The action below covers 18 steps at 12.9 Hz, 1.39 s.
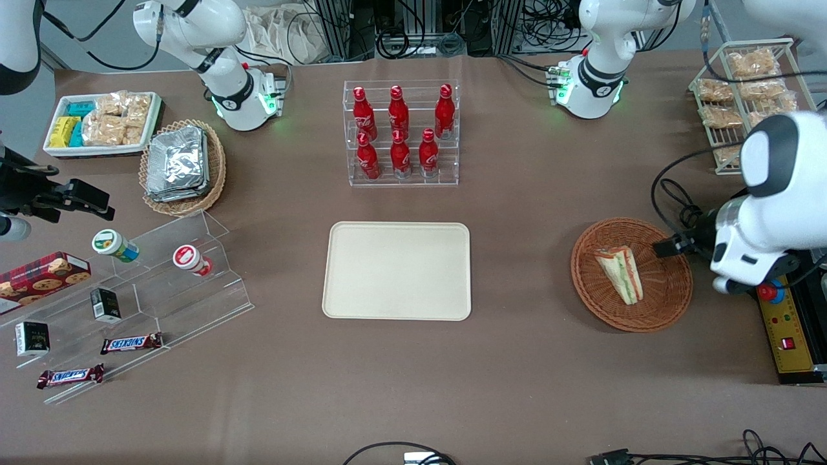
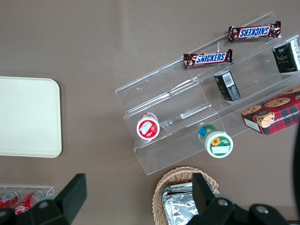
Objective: Place sandwich from basket to tray
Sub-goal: 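Lower the open left gripper over the wrapped sandwich in the wicker basket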
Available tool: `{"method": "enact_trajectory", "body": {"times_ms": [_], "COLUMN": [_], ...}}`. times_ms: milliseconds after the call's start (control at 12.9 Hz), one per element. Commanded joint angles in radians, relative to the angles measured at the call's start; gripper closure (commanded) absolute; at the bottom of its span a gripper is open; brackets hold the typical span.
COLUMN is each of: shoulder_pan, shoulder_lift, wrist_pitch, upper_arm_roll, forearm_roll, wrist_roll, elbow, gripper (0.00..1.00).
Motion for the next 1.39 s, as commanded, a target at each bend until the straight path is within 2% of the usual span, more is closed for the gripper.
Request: {"method": "enact_trajectory", "body": {"times_ms": [0, 696, 1161, 1238, 1315], "shoulder_pan": [0.001, 0.003, 0.001, 0.001, 0.001], "shoulder_lift": [0.085, 0.297, 0.349, 0.354, 0.354], "wrist_pitch": [0.039, 0.125, 0.173, 0.174, 0.174], "upper_arm_roll": [0.000, 0.000, 0.000, 0.000, -0.002], "forearm_roll": [-0.003, -0.014, -0.017, -0.017, -0.018], "wrist_roll": [-0.037, -0.046, -0.046, -0.046, -0.048], "elbow": [0.024, 0.027, 0.021, 0.021, 0.021], "gripper": [0.01, 0.01, 0.01, 0.02, 0.10]}}
